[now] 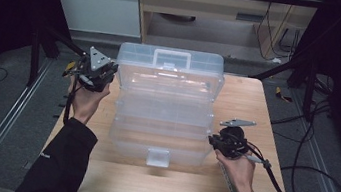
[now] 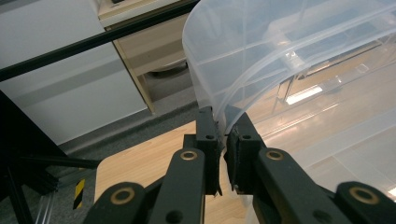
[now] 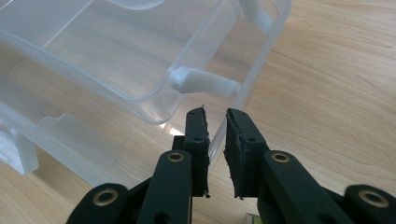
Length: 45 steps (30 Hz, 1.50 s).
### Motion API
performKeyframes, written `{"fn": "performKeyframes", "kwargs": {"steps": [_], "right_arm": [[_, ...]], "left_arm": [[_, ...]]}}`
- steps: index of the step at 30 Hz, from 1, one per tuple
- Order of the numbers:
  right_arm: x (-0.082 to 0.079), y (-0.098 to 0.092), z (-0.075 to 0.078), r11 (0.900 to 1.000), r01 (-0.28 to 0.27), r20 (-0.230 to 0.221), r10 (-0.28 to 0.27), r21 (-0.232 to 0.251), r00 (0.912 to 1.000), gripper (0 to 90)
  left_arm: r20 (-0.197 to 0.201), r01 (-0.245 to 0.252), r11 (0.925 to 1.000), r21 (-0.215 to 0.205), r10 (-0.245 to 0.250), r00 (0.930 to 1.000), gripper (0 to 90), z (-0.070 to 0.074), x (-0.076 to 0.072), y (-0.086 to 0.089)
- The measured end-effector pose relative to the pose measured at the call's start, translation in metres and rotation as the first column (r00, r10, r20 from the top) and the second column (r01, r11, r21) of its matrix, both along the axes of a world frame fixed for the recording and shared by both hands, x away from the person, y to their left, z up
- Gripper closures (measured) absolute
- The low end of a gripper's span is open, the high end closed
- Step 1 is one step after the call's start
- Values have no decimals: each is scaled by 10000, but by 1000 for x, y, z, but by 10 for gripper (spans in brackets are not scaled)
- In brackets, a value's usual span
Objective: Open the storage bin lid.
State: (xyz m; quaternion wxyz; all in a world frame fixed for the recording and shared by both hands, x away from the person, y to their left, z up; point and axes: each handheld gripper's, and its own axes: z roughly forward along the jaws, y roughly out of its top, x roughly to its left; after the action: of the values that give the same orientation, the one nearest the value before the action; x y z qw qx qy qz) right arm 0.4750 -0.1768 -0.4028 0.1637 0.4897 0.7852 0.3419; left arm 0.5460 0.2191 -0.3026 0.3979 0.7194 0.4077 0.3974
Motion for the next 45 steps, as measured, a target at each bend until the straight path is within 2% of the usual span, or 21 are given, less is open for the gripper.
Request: {"fn": "performKeyframes", "kwargs": {"steps": [12,31,45], "right_arm": [[0,0,0,10000,-48,7,48,-31,10000,789],[0,0,0,9999,-101,27,101,-54,9999,788],[0,0,0,9999,-121,52,122,-93,9999,788]], "left_arm": [[-127,-33,9998,-190,31,9999,841,4,14,0],[-175,-214,9997,97,216,9996,832,6,31,-5],[-179,-327,9995,45,328,9993,828,6,46,-7]]}}
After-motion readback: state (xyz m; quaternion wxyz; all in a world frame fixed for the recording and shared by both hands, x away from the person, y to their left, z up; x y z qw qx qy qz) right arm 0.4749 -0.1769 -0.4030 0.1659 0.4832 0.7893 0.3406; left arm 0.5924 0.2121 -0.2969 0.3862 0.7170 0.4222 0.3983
